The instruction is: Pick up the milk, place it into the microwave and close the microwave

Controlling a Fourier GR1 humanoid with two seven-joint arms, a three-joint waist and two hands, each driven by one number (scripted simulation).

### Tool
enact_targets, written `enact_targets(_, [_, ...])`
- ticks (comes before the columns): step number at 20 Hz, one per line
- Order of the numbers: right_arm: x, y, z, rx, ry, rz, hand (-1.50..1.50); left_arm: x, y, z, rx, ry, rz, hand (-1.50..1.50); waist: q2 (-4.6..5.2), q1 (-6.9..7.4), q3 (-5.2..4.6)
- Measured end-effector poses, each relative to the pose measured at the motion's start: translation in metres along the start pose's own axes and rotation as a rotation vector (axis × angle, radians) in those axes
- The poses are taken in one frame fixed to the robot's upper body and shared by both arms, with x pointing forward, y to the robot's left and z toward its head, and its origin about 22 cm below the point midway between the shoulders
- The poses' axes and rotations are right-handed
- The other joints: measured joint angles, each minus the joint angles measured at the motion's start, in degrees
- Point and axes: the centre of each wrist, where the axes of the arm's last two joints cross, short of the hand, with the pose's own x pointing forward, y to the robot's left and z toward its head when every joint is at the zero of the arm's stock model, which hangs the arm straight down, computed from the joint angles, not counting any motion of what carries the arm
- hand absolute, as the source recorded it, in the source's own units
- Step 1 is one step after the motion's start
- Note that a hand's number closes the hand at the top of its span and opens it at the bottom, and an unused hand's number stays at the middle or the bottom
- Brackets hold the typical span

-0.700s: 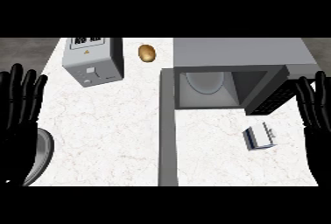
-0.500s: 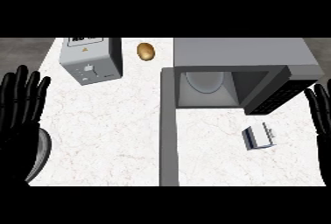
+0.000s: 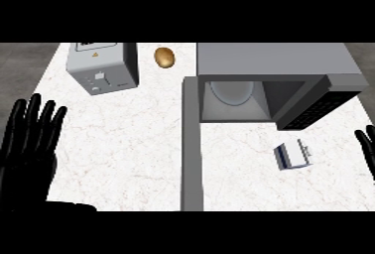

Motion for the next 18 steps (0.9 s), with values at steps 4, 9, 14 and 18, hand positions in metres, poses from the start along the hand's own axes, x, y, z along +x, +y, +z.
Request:
enact_targets(4, [-0.008,-0.003,0.014,-0.005,0.035,-0.004,-1.5,-0.001,0.006,0.018,0.001,0.016,0.027,-1.5,0.03,0.15,-0.03])
enact_targets(9, [-0.037,-0.012,0.028,-0.018,0.07,-0.005,-1.5,-0.009,0.016,0.043,0.004,0.024,0.033,-1.5,0.07,0.31,-0.04])
enact_targets(14, [-0.06,-0.012,0.029,-0.037,0.107,-0.021,-1.5,-0.016,0.012,0.061,0.008,0.028,0.039,-1.5,0.09,0.44,-0.05])
enact_targets(18, [-0.08,-0.017,0.037,-0.041,0.12,-0.041,-1.5,-0.015,0.013,0.071,0.009,0.025,0.041,-1.5,0.09,0.43,-0.05])
